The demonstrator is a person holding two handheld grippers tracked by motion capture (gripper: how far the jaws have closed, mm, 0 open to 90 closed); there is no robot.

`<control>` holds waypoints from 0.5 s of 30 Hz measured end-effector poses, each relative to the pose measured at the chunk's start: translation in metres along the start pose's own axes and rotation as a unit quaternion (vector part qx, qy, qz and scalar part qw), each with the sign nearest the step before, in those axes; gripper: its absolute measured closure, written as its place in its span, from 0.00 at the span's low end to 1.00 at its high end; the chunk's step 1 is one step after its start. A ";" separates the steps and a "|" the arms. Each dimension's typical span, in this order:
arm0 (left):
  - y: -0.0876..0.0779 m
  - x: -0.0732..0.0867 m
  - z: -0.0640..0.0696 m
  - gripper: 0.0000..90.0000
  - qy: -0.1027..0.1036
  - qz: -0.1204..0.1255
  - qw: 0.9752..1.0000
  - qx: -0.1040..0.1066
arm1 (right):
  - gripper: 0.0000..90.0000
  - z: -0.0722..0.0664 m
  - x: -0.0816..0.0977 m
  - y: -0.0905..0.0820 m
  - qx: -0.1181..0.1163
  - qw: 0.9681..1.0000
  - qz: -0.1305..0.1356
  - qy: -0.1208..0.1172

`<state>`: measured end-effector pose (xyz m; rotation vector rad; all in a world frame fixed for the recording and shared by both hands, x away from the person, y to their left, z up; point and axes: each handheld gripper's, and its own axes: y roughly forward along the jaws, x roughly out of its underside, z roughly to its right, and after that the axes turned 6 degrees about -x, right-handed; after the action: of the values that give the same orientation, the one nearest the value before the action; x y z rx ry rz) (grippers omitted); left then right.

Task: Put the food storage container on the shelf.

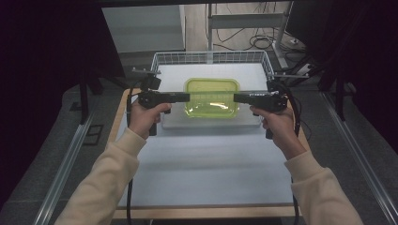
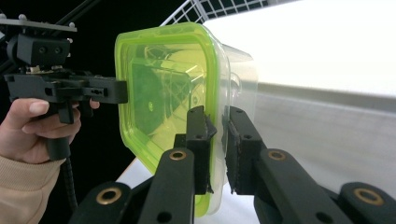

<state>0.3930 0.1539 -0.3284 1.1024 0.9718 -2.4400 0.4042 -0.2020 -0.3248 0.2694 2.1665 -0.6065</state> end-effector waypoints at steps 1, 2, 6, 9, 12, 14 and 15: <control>0.000 -0.002 -0.001 0.89 -0.002 0.002 1.000 0.002 | 0.90 0.000 -0.003 0.001 0.001 1.000 0.001 0.001; 0.000 -0.004 -0.003 0.89 -0.003 0.002 1.000 0.004 | 0.90 0.000 -0.006 0.001 0.001 1.000 0.002 0.000; 0.001 -0.015 -0.009 0.89 -0.008 0.004 1.000 0.010 | 0.90 -0.002 -0.015 0.004 0.006 1.000 0.000 -0.002; 0.003 -0.022 -0.012 0.89 -0.014 0.002 1.000 0.011 | 0.90 -0.001 -0.023 0.005 0.008 1.000 0.001 -0.001; 0.005 -0.030 -0.016 0.89 -0.019 0.002 1.000 0.010 | 0.90 0.002 -0.031 0.008 0.009 1.000 -0.001 0.001; 0.008 -0.034 -0.018 0.89 -0.024 0.004 1.000 0.009 | 0.90 0.006 -0.036 0.010 0.008 1.000 -0.004 0.006; 0.009 -0.037 -0.019 0.89 -0.027 0.007 1.000 0.008 | 0.90 0.008 -0.040 0.011 0.006 1.000 -0.006 0.007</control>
<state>0.4327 0.1597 -0.3137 1.0406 0.9253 -2.4571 0.4383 -0.1959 -0.3010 0.2683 2.1795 -0.6273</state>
